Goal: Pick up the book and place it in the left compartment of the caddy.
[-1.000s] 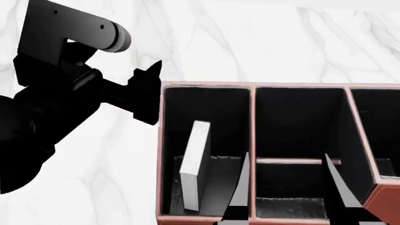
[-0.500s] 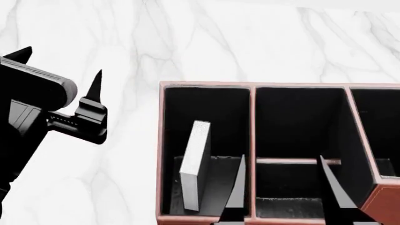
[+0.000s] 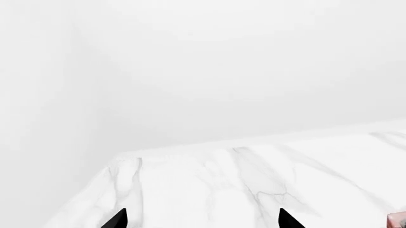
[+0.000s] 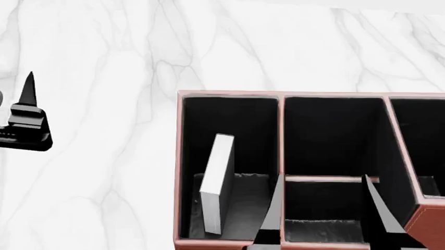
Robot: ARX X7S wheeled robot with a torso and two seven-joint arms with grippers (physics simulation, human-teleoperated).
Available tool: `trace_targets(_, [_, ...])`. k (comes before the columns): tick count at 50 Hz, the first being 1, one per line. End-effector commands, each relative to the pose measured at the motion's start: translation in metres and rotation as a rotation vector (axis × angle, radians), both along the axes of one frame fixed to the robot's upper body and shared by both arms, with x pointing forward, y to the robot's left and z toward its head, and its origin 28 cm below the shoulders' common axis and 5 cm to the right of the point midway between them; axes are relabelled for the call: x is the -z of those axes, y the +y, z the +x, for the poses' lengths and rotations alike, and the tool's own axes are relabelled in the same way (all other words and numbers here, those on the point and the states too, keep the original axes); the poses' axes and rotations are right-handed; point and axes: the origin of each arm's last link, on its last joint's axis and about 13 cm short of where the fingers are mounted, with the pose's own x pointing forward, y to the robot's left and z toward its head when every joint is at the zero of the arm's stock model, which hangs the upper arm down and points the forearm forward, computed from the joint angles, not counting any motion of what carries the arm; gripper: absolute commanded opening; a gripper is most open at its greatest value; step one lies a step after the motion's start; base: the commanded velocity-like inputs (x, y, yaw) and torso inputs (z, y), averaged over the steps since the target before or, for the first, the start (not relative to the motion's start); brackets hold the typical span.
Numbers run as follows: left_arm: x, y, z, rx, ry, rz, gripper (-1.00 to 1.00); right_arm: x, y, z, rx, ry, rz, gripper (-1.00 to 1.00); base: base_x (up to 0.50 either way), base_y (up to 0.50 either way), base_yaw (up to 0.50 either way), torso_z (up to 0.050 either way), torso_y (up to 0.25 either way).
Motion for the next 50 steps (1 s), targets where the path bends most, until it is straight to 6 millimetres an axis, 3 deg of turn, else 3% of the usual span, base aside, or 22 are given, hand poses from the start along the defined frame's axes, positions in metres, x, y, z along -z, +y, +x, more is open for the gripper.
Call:
trace_targets(1, [-0.009, 0.014, -0.004, -0.010, -0.051, -0.059, 1.00, -0.005, -0.011, 0.001, 0.055, -0.036, -0.002, 1.00, 0.00, 0.00, 0.00, 0.000, 0.000])
trace_targets(24, [-0.022, 0.034, -0.011, -0.090, -0.101, -0.062, 1.00, -0.017, -0.042, -0.011, 0.208, -0.073, 0.015, 1.00, 0.00, 0.00, 0.00, 0.000, 0.000])
trace_targets(42, [-0.034, 0.073, -0.019, -0.289, -0.137, -0.097, 1.00, -0.024, -0.065, -0.024, 0.316, -0.103, 0.044, 1.00, 0.00, 0.00, 0.00, 0.000, 0.000])
trace_targets(50, [-0.037, 0.080, -0.023, -0.332, -0.148, -0.099, 1.00, -0.028, -0.072, -0.031, 0.353, -0.116, 0.053, 1.00, 0.00, 0.00, 0.00, 0.000, 0.000])
